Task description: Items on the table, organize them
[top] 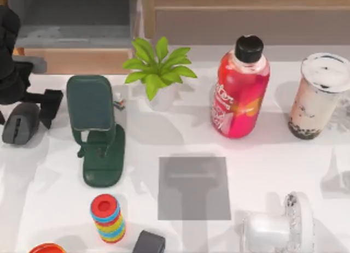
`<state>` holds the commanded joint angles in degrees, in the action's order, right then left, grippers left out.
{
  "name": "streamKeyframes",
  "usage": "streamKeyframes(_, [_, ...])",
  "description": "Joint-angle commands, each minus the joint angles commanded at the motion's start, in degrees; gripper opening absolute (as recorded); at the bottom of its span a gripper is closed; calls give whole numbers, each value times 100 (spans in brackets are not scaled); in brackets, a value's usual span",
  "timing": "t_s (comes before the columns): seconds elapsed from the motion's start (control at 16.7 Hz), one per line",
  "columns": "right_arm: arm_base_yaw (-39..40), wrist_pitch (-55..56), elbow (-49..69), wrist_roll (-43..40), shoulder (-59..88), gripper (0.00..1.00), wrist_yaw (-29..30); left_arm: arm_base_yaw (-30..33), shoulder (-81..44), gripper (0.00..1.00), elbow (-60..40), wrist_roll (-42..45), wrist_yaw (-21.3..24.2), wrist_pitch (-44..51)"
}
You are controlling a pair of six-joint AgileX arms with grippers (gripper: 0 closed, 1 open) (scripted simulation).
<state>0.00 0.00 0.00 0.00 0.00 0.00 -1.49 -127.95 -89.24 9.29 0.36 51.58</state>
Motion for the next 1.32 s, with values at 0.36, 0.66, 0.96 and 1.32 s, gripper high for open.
streamKeyframes(0.36, [0, 0, 0, 0, 0, 100, 0, 0, 0, 70, 0, 0, 0, 0])
streamKeyframes(0.66, [0, 0, 0, 0, 0, 100, 0, 0, 0, 32, 0, 0, 0, 0])
streamKeyframes(0.96, [0, 0, 0, 0, 0, 100, 0, 0, 0, 0, 0, 0, 0, 0])
streamKeyframes(1.32, [0, 0, 0, 0, 0, 100, 0, 0, 0, 0, 0, 0, 0, 0])
